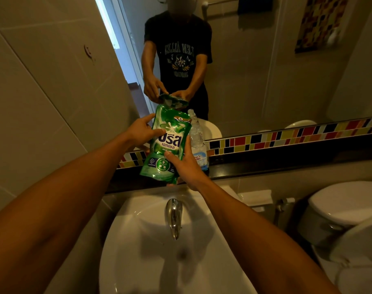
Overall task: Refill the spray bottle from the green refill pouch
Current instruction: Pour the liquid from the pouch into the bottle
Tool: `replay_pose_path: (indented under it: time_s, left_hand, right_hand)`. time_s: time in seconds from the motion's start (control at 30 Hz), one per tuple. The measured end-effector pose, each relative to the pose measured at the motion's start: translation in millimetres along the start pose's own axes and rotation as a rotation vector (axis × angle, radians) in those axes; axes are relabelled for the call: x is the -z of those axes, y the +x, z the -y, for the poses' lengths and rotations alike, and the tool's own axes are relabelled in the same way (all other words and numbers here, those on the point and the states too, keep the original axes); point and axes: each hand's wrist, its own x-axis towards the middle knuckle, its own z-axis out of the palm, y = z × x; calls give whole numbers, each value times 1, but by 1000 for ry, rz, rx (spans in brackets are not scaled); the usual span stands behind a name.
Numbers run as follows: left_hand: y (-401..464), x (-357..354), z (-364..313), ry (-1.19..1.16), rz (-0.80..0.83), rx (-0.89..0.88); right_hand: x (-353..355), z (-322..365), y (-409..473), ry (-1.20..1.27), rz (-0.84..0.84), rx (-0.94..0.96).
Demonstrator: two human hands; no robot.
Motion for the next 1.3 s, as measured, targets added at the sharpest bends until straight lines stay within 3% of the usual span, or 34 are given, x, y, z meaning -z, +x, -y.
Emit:
replay_pose_path:
  time_s: [0.43,1.3]
  left_hand:
    - [3,2,-9,64,17,-23]
    - [7,7,-21,111,23,-1]
  right_hand:
    - [-3,11,-8,98,26,-101]
    - [-11,13,-5,108,-6,-4]
